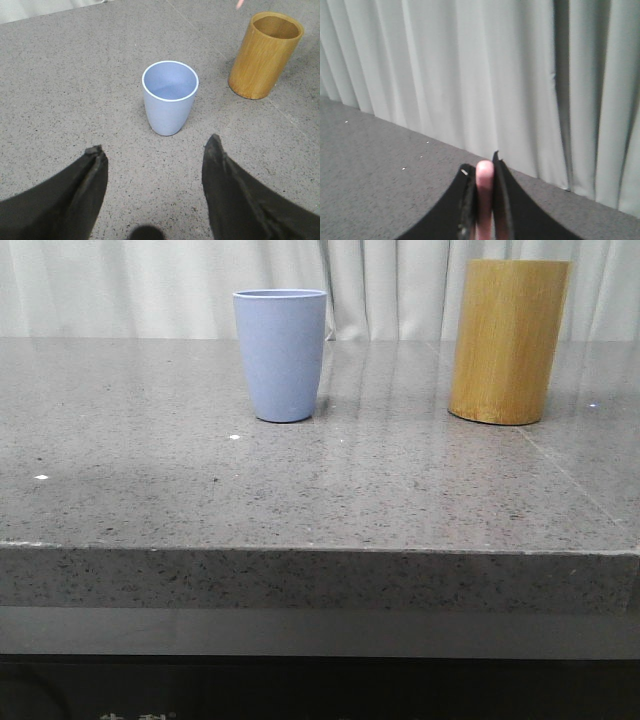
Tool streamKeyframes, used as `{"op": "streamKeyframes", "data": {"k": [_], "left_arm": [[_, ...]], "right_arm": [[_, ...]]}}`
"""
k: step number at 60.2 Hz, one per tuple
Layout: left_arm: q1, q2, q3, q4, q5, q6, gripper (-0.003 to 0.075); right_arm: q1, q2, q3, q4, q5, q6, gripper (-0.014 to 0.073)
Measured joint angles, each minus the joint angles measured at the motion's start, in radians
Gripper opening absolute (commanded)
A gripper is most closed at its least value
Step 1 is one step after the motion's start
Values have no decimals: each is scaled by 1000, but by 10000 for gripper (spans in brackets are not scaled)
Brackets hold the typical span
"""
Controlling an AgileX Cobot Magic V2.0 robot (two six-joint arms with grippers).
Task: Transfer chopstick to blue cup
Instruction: 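Carry the chopstick over the blue cup and lower it inside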
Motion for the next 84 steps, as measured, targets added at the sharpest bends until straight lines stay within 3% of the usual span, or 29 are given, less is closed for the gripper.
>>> {"op": "streamKeyframes", "data": {"k": [18,42,49,57,64,84], "left_arm": [[0,0,0,0,-37,0,421],[0,0,0,2,-39,0,421],[0,0,0,3,-39,0,421],[0,0,0,3,-39,0,421],[0,0,0,6,-41,0,421],[0,0,0,6,-41,0,421]], "right_arm": [[106,118,0,0,-45,-2,-68],[123,300,0,0,-67,-4,-64],[123,324,0,0,-67,-4,23],[123,334,0,0,-60,-4,241],[123,337,0,0,-54,-4,352],[123,308,0,-3,30,-4,365]]}}
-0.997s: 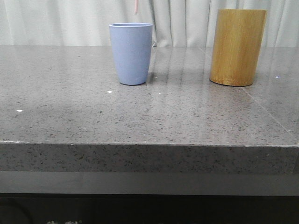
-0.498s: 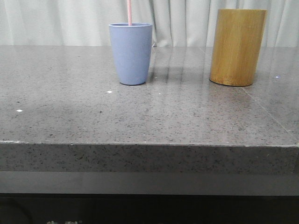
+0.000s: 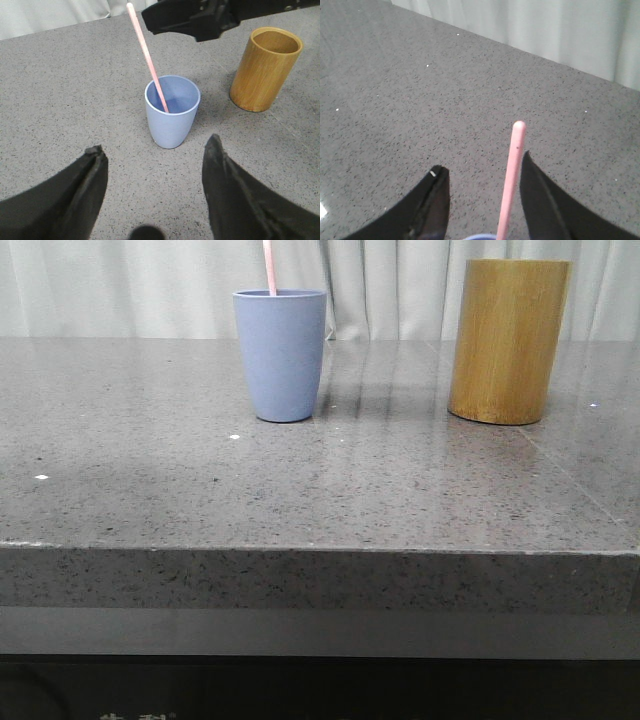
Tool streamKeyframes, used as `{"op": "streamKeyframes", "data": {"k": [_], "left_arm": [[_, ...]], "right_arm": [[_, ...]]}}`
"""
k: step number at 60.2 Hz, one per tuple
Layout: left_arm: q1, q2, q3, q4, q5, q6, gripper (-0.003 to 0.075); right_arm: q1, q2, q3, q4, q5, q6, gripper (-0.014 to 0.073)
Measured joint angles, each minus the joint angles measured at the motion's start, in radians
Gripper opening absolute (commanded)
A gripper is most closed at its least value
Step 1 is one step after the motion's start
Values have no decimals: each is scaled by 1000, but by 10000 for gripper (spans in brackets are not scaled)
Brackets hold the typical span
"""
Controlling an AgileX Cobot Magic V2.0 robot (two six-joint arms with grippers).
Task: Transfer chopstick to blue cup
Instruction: 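Carry the chopstick over the blue cup and lower it inside, then open the right gripper to release the chopstick in the blue cup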
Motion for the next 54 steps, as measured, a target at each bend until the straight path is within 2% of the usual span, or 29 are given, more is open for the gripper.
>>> {"op": "streamKeyframes", "data": {"k": [15,23,30,42,54], "left_arm": [[0,0,0,0,0,0,421],[0,0,0,0,0,0,421],[0,0,0,0,0,0,421],[0,0,0,0,0,0,421],[0,0,0,0,0,0,421]], "right_arm": [[-14,-170,0,-123,290,0,361],[-72,-283,2,-140,480,26,361],[-140,-375,57,-142,568,53,361],[-259,-578,275,-152,569,71,361],[-290,-826,515,-154,469,74,361]]}}
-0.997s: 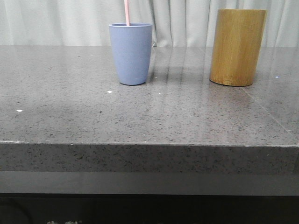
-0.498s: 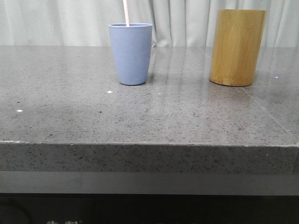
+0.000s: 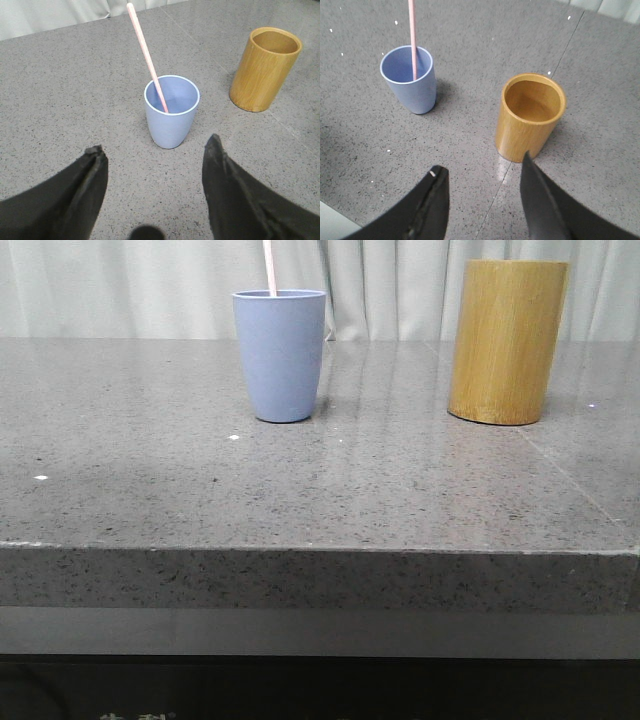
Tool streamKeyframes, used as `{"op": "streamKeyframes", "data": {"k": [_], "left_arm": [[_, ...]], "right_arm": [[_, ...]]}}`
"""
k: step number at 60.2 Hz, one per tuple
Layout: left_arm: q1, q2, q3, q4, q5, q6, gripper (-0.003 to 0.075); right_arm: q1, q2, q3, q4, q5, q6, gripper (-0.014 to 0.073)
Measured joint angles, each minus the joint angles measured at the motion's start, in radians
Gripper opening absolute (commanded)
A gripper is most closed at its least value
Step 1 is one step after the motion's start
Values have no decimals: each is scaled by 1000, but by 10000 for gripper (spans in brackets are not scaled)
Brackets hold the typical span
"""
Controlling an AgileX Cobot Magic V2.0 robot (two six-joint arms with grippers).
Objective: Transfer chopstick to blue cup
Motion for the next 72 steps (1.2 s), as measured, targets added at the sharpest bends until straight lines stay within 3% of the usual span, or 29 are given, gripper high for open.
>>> {"op": "streamKeyframes", "data": {"k": [24,47,54,67,72], "left_arm": [[0,0,0,0,0,0,421],[0,0,0,0,0,0,410],[0,0,0,0,0,0,304],[0,0,0,0,0,0,13],[0,0,0,0,0,0,-19]], "right_arm": [[0,-394,382,4,-167,1,361],[0,-450,462,6,-190,3,334],[0,-450,462,6,-203,2,202],[0,-450,464,6,-207,2,-25],[0,-450,464,6,-207,2,-75]]}}
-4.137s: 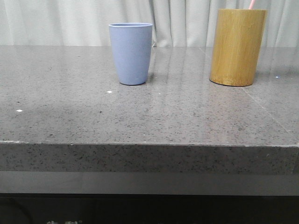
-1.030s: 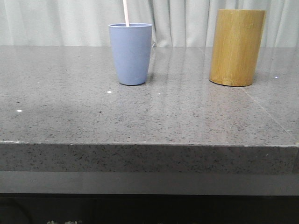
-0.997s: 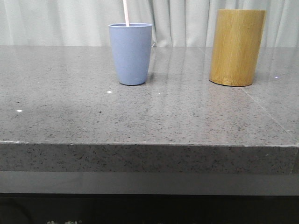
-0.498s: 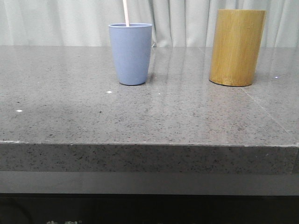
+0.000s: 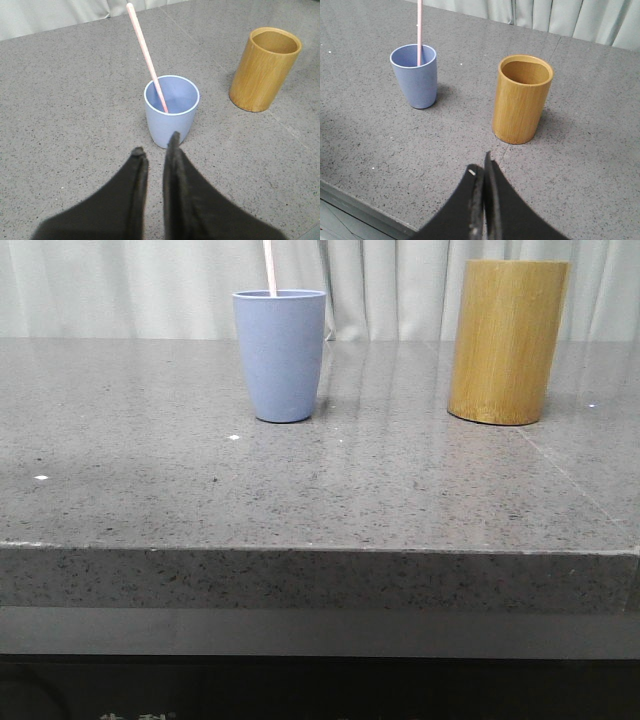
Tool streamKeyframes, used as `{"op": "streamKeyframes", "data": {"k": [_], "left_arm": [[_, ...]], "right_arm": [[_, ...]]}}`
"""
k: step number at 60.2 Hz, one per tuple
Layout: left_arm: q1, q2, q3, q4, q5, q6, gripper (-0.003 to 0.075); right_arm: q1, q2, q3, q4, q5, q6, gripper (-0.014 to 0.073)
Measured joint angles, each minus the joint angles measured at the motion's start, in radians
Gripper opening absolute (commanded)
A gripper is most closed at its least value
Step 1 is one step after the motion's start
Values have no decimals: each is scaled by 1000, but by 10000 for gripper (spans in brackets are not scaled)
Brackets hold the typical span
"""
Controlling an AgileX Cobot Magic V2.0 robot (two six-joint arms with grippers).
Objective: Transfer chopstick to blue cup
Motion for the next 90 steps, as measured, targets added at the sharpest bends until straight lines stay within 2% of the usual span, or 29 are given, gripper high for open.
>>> {"op": "streamKeyframes", "data": {"k": [33,40,49,65,77,90], "left_arm": [[0,0,2,0,-2,0,-19],[2,-20,42,10,-26,0,-19],[70,-124,199,28,-143,0,-19],[260,-427,628,30,-390,0,-19],[327,-688,878,30,-443,0,-19],[404,-948,1079,-17,-498,0,-19]], "right_arm": [[0,0,0,0,17,0,-68],[0,0,0,0,19,0,-68],[0,0,0,0,20,0,-68],[0,0,0,0,20,0,-68],[0,0,0,0,20,0,-68],[0,0,0,0,20,0,-68]]}}
